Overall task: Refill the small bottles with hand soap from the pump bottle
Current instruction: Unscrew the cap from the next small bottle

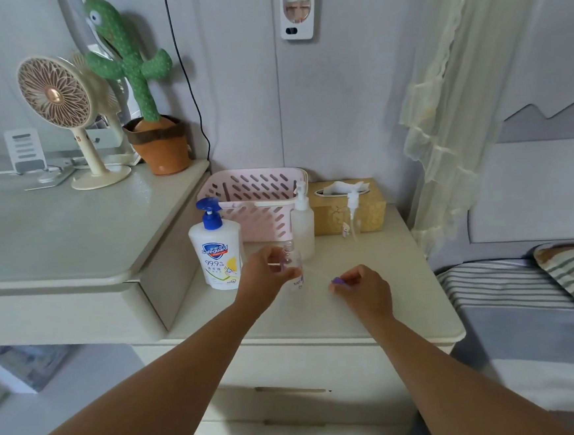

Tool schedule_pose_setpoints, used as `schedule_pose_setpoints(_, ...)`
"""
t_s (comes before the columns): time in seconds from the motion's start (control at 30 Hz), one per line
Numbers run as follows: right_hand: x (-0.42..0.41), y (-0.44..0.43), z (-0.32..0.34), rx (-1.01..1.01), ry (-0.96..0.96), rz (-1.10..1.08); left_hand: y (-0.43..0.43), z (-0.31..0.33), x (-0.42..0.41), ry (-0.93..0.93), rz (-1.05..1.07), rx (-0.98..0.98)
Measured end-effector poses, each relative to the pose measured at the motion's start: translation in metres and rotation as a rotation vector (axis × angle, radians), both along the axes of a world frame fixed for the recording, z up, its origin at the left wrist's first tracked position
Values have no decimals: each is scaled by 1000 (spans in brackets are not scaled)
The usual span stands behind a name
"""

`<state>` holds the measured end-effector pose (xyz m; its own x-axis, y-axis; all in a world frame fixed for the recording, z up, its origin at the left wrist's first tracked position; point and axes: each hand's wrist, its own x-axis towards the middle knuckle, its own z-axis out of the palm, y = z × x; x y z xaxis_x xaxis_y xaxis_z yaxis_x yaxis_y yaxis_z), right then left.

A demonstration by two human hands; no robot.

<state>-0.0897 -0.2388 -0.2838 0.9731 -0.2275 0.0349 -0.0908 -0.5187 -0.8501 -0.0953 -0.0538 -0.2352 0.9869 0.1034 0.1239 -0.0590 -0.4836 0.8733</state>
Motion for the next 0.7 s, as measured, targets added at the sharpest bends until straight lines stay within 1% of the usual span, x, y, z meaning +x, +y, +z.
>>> schedule_pose_setpoints(0.43, 3, 5, 0, -42, 49, 16, -9, -2, -6, -42, -3, 34)
schedule_pose_setpoints(0.53, 4, 4, 1, -57, 70, 32, -6, -3, -7, -35, -11, 25)
schedule_pose_setpoints(0.7, 6, 3, 1, -89, 77, 43, 5, -2, -10, -3, 23, 65)
